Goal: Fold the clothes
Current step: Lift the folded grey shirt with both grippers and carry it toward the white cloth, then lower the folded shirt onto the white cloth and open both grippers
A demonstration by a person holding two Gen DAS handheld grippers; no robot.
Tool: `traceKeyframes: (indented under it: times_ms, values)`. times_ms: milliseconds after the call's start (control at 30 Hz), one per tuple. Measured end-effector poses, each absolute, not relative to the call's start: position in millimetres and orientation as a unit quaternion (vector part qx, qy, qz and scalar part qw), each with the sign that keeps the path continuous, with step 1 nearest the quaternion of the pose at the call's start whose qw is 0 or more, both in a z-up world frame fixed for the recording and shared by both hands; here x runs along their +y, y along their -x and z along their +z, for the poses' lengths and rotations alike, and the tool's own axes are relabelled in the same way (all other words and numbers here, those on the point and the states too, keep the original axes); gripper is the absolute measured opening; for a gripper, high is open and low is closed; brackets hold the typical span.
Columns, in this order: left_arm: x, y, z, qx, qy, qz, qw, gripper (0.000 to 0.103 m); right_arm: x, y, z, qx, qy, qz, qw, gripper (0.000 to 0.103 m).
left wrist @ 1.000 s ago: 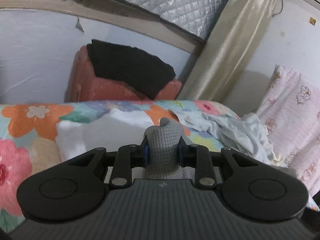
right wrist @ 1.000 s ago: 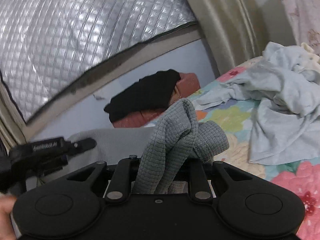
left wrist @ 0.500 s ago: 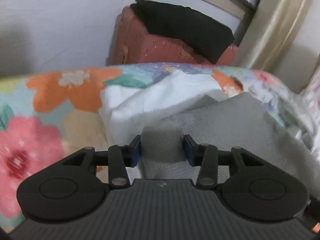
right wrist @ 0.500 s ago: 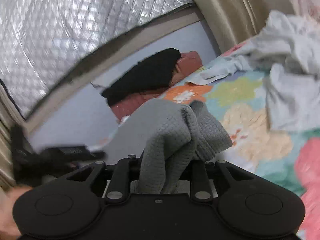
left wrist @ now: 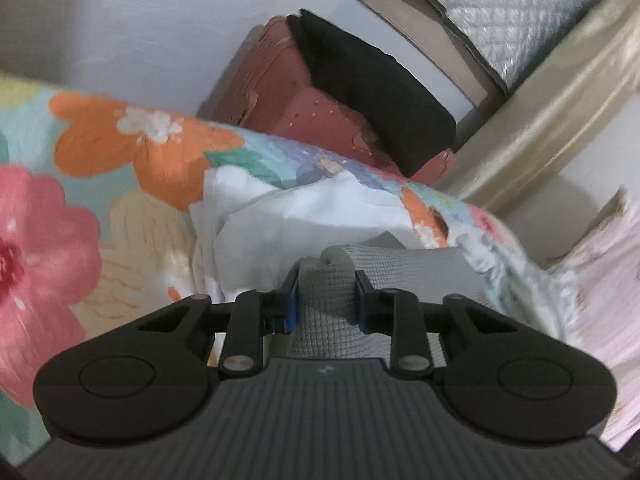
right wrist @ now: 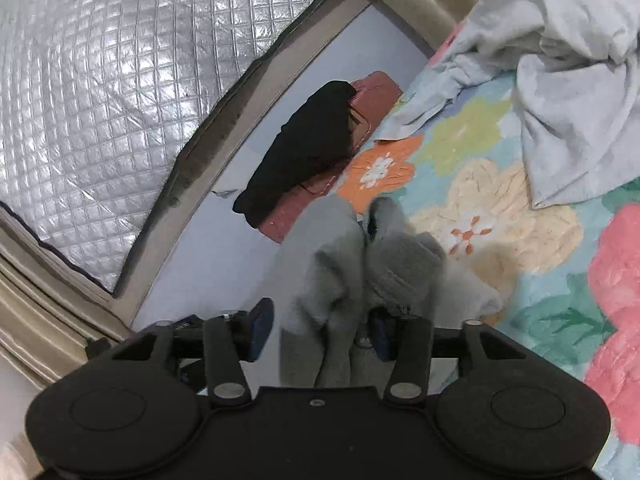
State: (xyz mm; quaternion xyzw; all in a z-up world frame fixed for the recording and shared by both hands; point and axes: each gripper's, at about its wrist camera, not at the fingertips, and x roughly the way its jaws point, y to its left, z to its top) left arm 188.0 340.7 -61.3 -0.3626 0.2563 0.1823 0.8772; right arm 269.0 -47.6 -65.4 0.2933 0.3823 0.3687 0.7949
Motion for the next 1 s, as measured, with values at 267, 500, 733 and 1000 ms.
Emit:
traceKeyframes:
  times_ms: [267,500,733,1000]
  values:
    - [328.9,-198.1,-66.2,0.268,0.320,0.209,0.884,0.024,-33.8,-301.6,-94.4,0.388,-0.268,0.322,0.821,0.043]
    - [306.6,-169.6,-7.4,0.157,0.199,0.294,0.921,0.000,-19.6,-267.0,-49.8,0.275,-0.179,0.408,0.852,0.022]
    - [324.4,-188.5,-47.0,0.274,0.230,0.277,0.892,0.002,-25.5,-294.8,-82.6,0.365,-0.133,0.292,0.874,0.055]
    - [326.6,-169.1,-15.9,0.232,0.303,0.214,0.899,0.008,-50.1,-271.2,-44.7,0.326,-0.120,0.190,0.918,0.059]
